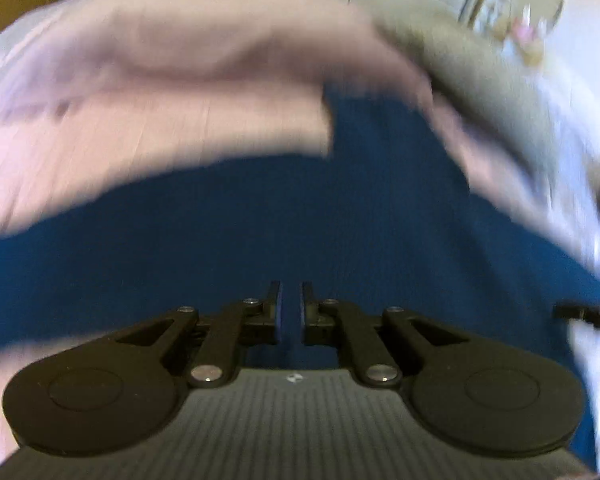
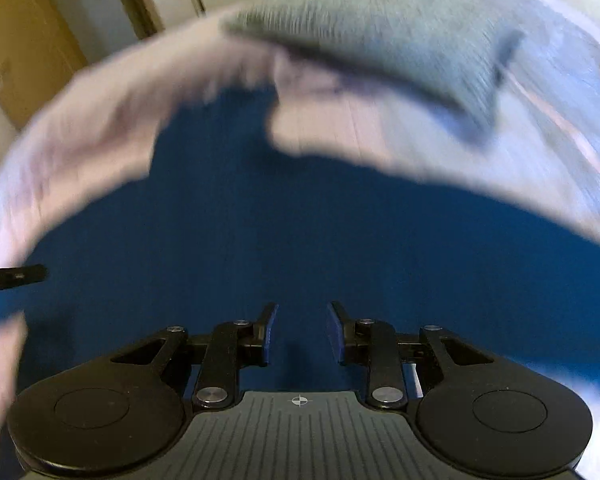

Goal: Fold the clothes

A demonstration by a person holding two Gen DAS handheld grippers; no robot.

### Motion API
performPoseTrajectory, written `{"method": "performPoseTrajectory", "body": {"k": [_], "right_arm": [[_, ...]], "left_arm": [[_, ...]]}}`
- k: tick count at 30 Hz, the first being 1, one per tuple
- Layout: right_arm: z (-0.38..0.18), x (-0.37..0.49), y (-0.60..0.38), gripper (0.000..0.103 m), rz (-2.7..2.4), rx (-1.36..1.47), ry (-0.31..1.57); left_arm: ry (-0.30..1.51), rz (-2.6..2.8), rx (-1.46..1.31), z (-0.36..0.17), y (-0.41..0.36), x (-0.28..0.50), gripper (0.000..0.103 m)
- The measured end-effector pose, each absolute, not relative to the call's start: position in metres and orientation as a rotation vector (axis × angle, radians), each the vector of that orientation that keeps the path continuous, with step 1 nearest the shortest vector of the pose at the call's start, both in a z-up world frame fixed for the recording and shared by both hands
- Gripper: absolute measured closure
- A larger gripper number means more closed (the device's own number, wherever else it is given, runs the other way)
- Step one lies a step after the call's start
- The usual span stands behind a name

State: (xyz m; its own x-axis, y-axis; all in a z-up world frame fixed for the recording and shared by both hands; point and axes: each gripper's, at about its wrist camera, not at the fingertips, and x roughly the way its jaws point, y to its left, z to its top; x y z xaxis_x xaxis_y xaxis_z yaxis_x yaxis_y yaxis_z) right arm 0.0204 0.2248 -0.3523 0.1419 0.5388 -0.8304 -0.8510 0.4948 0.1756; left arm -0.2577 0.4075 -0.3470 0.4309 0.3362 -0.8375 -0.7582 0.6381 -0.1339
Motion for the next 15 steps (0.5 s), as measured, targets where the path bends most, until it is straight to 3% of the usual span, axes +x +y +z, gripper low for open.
{"method": "performPoseTrajectory", "body": {"k": [4, 15], "right_arm": [[-0.371, -0.044, 0.161, 0.073, 0.995, -0.494, 1.019], [-0.372, -0.127, -0.002, 0.073, 0.692, -0.350, 1.295]], "left_arm": [[1.025, 0.806, -0.555, -0.367, 0.334, -0.326, 0.098], [1.134, 0.748, -0.623, -0.329, 0.286, -0.406, 0.097]]}}
